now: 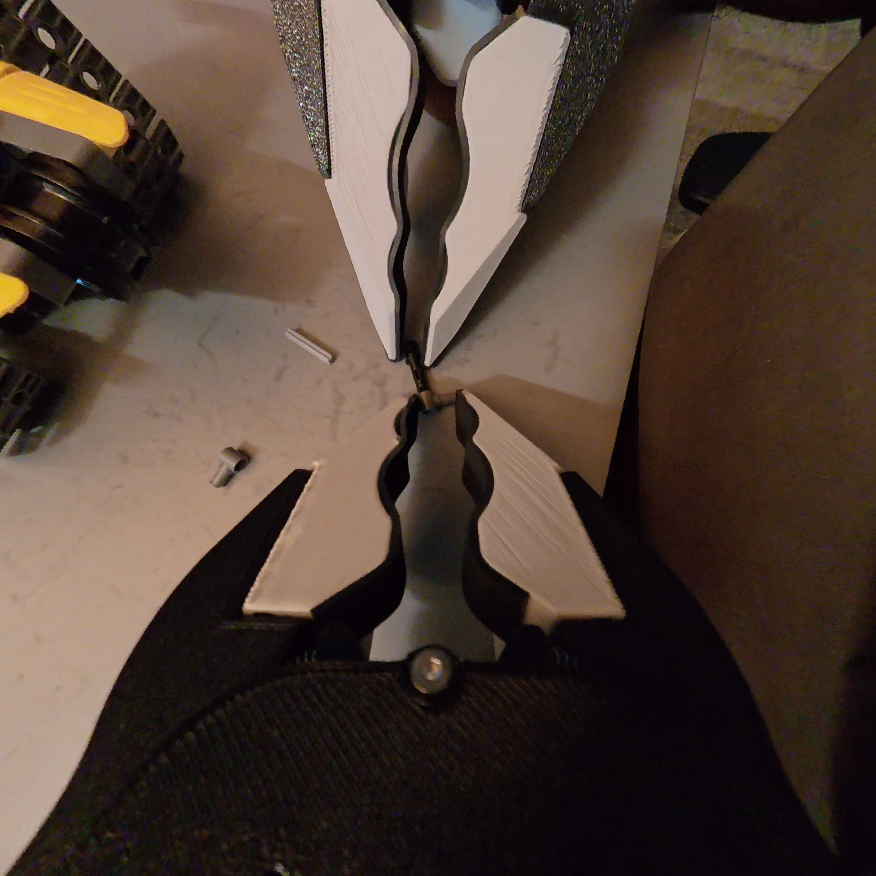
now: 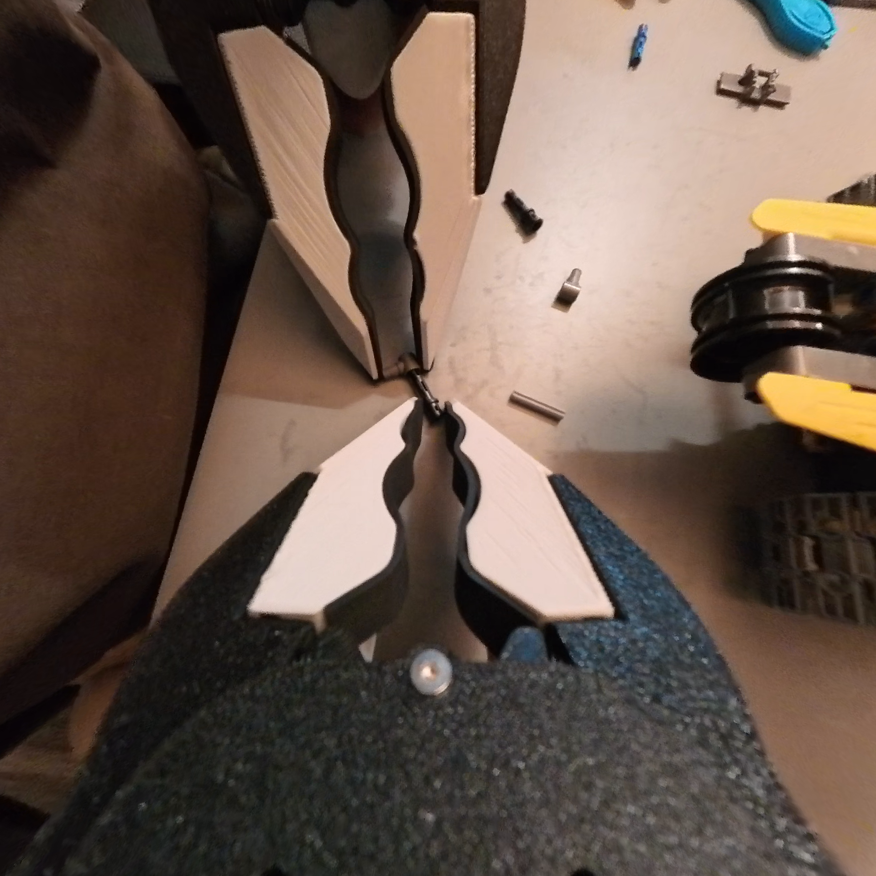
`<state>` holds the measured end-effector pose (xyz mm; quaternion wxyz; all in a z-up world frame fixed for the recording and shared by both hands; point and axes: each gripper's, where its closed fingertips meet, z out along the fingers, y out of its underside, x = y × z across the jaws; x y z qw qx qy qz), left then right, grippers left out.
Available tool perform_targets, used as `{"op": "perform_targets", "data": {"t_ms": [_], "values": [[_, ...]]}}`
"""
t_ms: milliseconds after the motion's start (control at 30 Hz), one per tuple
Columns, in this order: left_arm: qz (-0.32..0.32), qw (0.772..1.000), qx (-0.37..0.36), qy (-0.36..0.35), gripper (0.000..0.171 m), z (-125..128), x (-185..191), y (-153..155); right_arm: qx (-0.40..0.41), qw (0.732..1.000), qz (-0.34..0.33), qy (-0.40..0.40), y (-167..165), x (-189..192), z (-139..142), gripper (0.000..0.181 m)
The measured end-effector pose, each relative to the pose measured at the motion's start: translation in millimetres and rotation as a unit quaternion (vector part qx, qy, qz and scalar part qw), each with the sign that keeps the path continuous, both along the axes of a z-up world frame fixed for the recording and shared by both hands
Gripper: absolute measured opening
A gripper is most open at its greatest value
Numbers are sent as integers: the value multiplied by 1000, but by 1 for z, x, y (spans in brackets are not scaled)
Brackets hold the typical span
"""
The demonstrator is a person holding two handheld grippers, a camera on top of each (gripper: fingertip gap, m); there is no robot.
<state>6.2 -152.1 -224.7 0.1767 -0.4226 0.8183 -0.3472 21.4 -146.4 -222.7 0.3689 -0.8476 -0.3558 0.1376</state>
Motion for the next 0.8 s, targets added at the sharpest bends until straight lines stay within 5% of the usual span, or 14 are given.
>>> {"op": "perform_targets", "data": {"t_ms": [567,800], "values": [[2,999,-32,19,13,1,1,1,-20,997,-67,-25,1,-1,0,7],[-11,999,-36,22,13,1,0,2,-26,1000,6,-2,-2,-7,1,4]]}}
